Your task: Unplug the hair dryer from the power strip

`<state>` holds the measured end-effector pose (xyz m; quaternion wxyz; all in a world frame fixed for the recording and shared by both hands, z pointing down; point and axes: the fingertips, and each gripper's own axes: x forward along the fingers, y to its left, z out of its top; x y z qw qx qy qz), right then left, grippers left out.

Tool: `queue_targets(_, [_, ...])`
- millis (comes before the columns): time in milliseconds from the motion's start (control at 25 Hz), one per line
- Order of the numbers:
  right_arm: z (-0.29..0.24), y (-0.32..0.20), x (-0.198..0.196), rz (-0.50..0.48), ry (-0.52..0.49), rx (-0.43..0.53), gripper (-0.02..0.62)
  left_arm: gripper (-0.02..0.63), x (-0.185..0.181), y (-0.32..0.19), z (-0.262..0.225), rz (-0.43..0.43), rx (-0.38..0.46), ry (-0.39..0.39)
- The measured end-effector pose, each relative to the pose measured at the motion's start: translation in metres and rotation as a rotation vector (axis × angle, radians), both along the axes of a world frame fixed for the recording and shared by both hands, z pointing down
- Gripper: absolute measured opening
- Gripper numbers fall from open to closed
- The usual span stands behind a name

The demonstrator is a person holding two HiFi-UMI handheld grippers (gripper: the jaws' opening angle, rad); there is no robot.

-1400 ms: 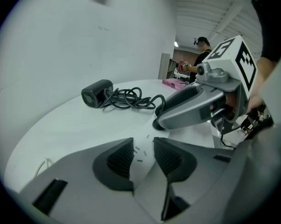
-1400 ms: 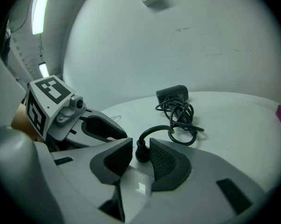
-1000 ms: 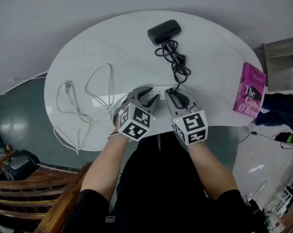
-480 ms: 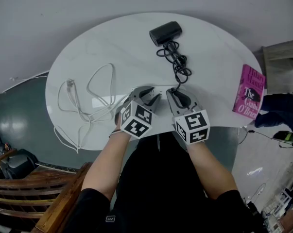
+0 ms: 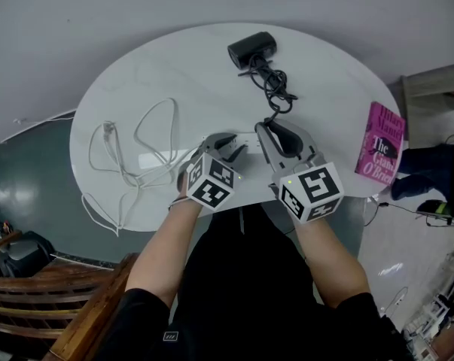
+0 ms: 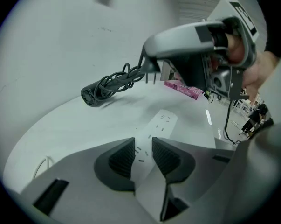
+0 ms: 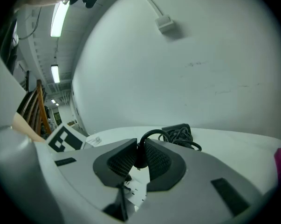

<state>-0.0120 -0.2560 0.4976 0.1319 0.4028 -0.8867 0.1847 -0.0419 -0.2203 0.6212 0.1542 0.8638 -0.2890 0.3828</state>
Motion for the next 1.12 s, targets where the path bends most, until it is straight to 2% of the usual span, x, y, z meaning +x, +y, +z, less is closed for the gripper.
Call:
queue_targets(120, [-0.023,-0.002,0.014,0.028,-0.045,-0.008,0.067,0.12,0.0,0.001,-0.001,-0.009,-0.005,0.009])
queue_targets(280, [-0.024,0.003,0.034,0.053,-0.04,-0.032,0.067,0.118,-0.001,0.001,-0.001,-0.022,-0.008,0.005])
queue_targets(800, [0.022,0.04,0.087,0.155,-0.046,-0.17,0.066,0.12,-0.01,-0.007,-0.049,-0.118,0.078,0.101])
queue_targets(1120, [0.059,0.056,0.101,0.186,-0.048,-0.259,0.067,0.118,-0.013,-0.003,-0.075,-0.184,0.104,0.177])
